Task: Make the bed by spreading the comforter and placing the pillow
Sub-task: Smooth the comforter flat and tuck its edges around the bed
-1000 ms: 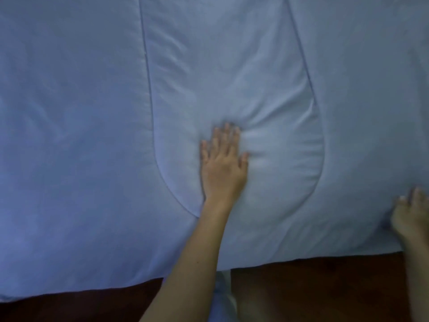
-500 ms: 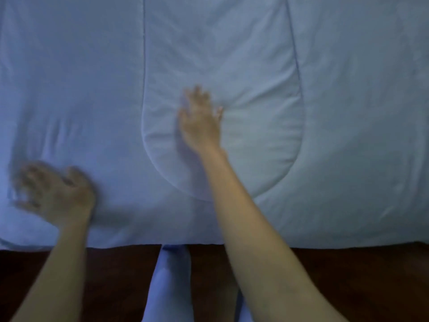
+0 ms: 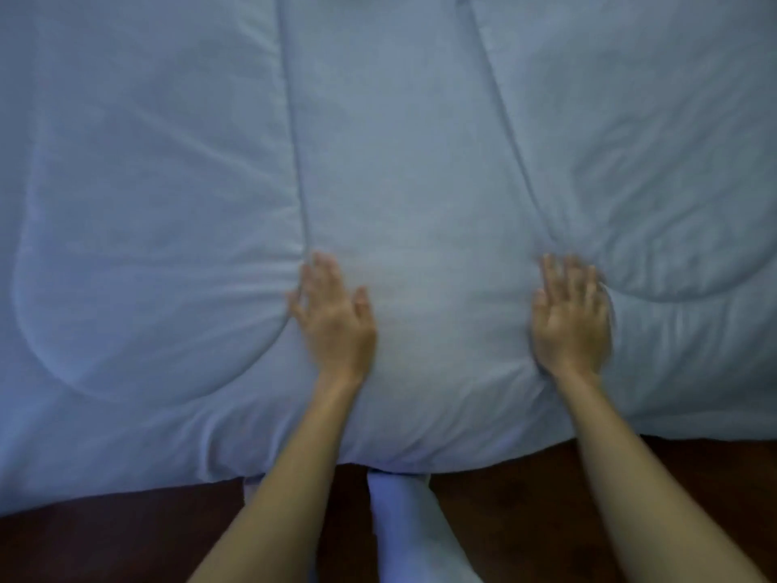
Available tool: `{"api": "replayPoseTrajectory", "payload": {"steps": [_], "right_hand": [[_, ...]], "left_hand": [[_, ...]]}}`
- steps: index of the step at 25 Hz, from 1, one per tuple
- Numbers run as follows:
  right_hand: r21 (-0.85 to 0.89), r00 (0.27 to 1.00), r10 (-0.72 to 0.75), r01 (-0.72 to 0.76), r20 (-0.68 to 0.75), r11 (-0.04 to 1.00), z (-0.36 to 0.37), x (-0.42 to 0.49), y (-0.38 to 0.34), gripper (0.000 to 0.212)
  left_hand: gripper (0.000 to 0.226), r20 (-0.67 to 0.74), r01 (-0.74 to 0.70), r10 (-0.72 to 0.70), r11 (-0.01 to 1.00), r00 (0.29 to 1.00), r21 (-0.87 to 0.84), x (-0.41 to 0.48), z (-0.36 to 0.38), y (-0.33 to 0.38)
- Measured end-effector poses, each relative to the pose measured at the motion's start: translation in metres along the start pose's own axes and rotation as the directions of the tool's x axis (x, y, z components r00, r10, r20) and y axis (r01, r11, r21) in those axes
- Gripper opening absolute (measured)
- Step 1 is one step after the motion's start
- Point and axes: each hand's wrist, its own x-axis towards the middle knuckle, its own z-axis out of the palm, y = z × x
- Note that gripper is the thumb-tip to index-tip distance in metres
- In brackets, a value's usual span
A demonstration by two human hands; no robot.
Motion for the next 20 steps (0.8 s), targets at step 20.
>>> {"api": "replayPoseTrajectory", "payload": {"steps": [20], "right_hand": [[0.092, 0.813, -0.388, 0.388, 0.434, 0.917, -0.032, 0.1, -0.115, 0.062]], "left_hand": [[0.071, 0.035, 0.216, -0.221, 0.971, 0.975, 0.099, 0.038, -0.01, -0.023]]}}
